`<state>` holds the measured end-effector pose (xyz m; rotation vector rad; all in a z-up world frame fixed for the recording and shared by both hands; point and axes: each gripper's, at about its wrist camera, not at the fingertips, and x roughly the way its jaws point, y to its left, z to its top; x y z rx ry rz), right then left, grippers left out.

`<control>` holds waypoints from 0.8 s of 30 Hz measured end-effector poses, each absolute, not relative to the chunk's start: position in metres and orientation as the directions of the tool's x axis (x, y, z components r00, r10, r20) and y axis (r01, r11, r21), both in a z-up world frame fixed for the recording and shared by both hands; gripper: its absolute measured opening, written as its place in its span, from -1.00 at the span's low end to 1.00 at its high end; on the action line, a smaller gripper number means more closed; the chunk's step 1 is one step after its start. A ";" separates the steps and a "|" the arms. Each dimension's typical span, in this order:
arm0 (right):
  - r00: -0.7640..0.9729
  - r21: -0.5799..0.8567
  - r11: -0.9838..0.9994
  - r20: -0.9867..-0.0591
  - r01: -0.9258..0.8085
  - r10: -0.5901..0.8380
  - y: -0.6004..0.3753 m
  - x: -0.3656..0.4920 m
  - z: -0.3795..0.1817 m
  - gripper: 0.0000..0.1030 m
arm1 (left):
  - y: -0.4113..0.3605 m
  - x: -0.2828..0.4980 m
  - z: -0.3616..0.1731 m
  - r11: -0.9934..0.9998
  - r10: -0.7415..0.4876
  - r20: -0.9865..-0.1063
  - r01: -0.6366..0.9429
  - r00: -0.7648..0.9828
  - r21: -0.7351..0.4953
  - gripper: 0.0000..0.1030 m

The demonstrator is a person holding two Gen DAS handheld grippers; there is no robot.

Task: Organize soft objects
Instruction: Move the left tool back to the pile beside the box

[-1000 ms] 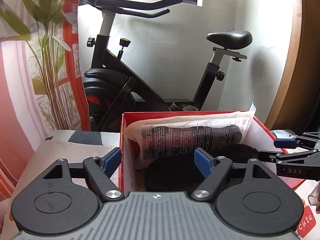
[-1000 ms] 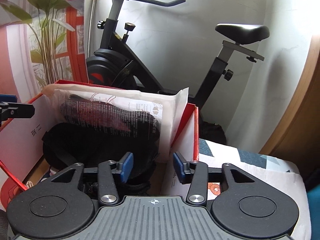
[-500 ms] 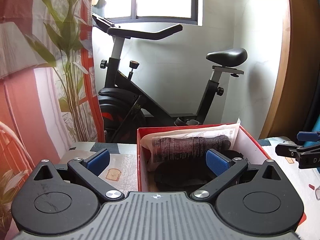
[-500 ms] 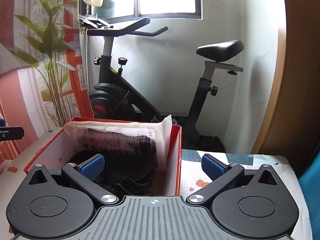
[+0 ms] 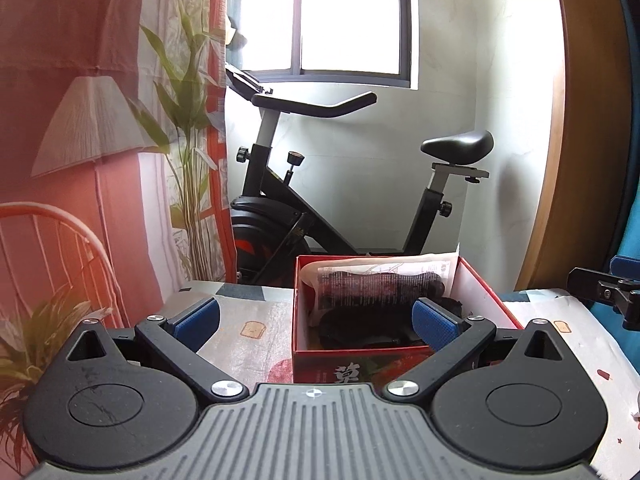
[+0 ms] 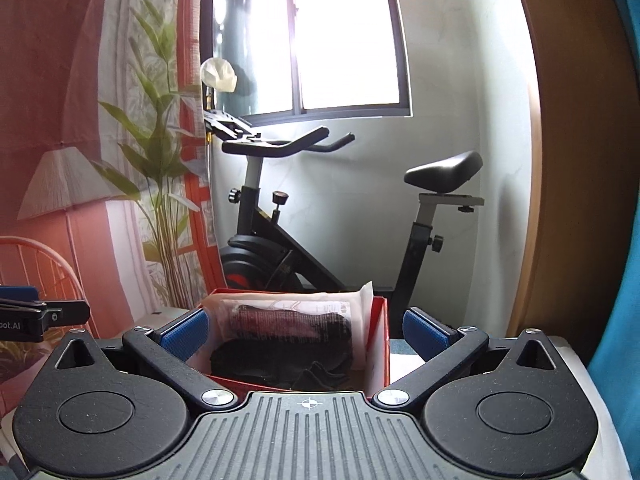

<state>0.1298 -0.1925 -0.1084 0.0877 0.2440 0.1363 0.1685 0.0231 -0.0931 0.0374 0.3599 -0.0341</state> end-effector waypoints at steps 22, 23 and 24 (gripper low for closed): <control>0.937 0.130 0.987 -0.322 -0.096 0.134 -0.175 0.050 -0.167 0.99 | 0.028 0.098 -0.144 1.000 0.022 -0.446 -0.018 0.895 0.012 1.00; 0.935 0.125 0.988 -0.329 -0.093 0.130 -0.174 0.050 -0.171 0.99 | 0.030 0.100 -0.147 1.000 0.025 -0.458 -0.023 0.889 0.010 1.00; 0.933 0.123 0.988 -0.335 -0.092 0.128 -0.174 0.050 -0.174 0.99 | 0.032 0.101 -0.150 1.000 0.029 -0.469 -0.028 0.883 0.008 1.00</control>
